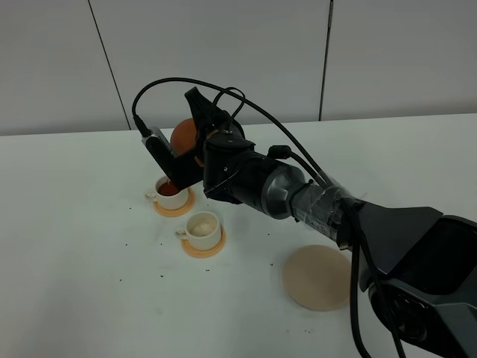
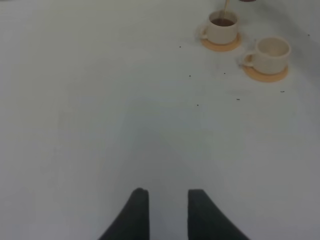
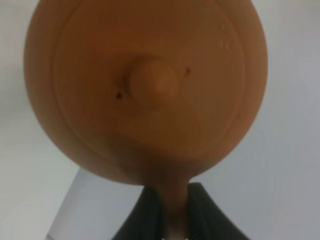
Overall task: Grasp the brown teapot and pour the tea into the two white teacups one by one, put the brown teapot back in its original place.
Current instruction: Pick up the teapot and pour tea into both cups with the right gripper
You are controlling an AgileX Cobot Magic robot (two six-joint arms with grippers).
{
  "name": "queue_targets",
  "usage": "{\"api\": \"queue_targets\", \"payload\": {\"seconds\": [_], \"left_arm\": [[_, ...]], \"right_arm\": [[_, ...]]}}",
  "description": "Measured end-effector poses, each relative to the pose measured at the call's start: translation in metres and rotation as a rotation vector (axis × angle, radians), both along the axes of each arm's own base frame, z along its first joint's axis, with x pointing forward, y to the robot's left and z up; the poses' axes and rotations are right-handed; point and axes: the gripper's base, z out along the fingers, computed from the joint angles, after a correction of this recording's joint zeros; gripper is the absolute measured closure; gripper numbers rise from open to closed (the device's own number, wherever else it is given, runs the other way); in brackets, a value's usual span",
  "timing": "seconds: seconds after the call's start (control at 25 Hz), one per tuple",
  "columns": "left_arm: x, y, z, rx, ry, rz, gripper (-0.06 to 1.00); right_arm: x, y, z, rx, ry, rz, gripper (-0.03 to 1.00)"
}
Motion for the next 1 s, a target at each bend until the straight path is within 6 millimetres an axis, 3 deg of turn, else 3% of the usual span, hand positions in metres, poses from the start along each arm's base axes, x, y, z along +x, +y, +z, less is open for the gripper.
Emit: {"api": "queue_targets", "payload": {"seconds": [1.0], "left_arm": [[0.0000, 0.0000, 0.0000, 0.000, 0.000, 0.000, 0.69]], "right_arm": [[-0.0020, 0.0016, 0.0000, 0.065, 0.014, -0.040, 0.87]]}}
